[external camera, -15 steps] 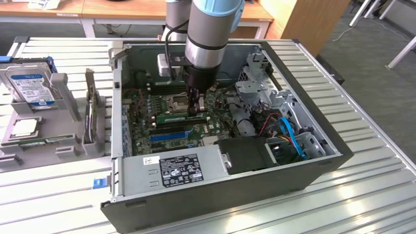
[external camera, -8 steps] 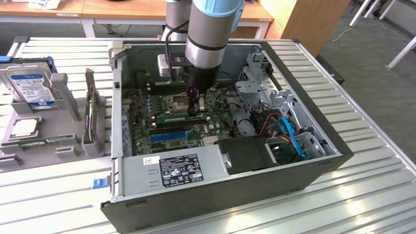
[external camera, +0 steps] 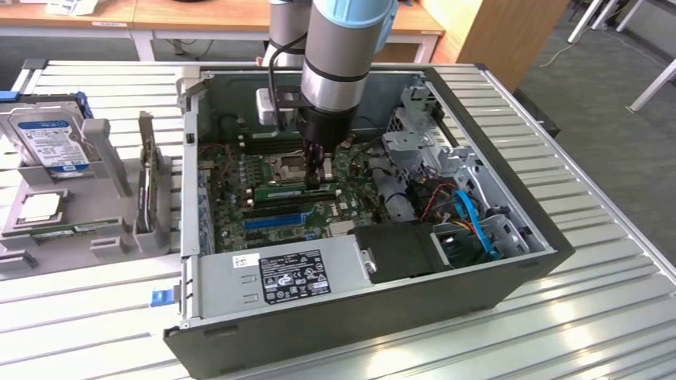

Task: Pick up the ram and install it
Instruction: 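Insert the ram into the slot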

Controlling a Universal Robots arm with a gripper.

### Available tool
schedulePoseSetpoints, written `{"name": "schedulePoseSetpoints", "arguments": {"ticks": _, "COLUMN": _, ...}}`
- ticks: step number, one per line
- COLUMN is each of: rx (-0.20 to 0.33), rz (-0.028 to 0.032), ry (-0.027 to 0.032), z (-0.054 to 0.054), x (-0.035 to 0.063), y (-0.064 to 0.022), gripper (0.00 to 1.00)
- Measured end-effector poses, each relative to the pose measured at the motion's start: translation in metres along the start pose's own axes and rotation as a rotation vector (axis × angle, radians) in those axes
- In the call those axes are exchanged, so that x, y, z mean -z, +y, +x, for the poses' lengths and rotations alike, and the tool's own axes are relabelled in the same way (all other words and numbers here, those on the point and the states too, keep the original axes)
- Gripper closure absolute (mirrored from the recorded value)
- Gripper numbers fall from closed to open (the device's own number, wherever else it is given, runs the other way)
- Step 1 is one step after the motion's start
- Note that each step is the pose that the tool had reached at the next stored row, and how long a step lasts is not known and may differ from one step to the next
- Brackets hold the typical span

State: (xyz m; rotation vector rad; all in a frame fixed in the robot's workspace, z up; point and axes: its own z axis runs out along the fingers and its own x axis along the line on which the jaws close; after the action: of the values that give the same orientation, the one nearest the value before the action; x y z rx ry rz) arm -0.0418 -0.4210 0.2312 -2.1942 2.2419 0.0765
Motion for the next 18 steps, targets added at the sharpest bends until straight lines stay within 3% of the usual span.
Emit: {"name": "schedulePoseSetpoints", "arguments": {"ticks": 18, "rx": 0.018, "rz": -0.0007, "ry": 0.0006, "z": 0.0, "x": -0.0001, "y": -0.0001, "gripper": 0.88}}
